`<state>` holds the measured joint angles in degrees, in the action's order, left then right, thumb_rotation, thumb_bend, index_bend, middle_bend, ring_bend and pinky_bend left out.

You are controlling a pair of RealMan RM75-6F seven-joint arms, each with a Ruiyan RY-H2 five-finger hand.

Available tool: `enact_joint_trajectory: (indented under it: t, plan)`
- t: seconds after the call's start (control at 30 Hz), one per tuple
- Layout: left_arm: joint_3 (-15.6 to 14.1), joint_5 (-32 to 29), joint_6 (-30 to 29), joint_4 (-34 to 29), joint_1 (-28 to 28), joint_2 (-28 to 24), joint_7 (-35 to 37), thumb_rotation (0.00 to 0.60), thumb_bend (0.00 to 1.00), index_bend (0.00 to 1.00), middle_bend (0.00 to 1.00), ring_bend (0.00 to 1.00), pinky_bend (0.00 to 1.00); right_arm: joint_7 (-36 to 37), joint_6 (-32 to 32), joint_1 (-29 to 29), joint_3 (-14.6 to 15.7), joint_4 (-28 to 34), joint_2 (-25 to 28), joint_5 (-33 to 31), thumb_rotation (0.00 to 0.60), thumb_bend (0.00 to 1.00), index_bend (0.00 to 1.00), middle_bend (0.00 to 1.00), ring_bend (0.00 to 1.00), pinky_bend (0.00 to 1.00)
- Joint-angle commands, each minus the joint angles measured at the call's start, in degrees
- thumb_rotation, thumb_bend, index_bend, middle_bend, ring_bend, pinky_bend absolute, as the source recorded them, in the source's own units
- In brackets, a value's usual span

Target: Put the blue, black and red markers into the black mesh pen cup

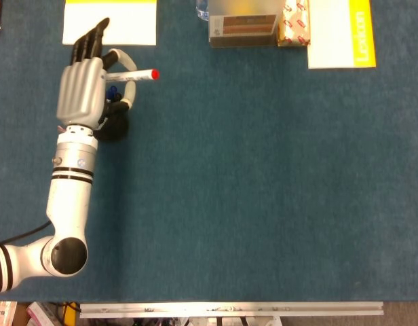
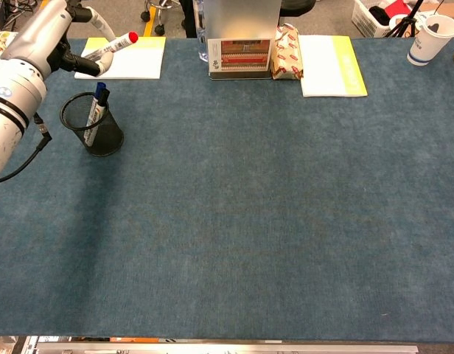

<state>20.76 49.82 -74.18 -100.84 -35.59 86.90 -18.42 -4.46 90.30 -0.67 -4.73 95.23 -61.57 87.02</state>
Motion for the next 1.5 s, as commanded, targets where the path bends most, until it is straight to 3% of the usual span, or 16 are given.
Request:
enact_joint_trajectory:
  t: [0.03,0.37,0.7,1.1,1.5]
  plan:
    - [0.5,-0.5,-1.0,0.5,0.5,0.7,1.2,0.6,0.43,0.53,0.0,0.0,0.03,0.1,0.1,0.0,0.0,0.0,0.0,0.0,0.6,0.0,0.34,0.33,0.42,0.62]
    - [4.5,-4.6,-1.8,-0.8,3.4,1.8,9.9,0.6,0.45,0.55,0.0,0.0,0.03,0.1,0.1,0.0,0.0,0.0,0.0,0.1,0.6,0.0,0.34,0.33,0.42,0.62]
    - [8.9,-13.7,3.7,-4.5,5.7,-0.7,17.9,0.6,0.47,0.56,0.0,0.0,0.03,0.0,0.0,0.0,0.0,0.0,0.0,0.0,0.6,0.0,0.34,0.33,0.42,0.62]
    - [8.7,-8.6,6.3,-3.6,8.1,-2.2,26.3,0.6,0.48,0.56,0.0,0.0,0.03,0.0,0.2,0.0,0.1,0.0,0.0,0.1,0.6,0.0,0.34,0.33,0.42,0.62]
    - [8.1,-7.0,6.2,-2.5,9.7,-3.4,29.5,0.6,0.48,0.56,0.0,0.0,0.03,-0.1,0.1,0.0,0.0,0.0,0.0,0.0,0.6,0.0,0.34,0.33,0.42,0.62]
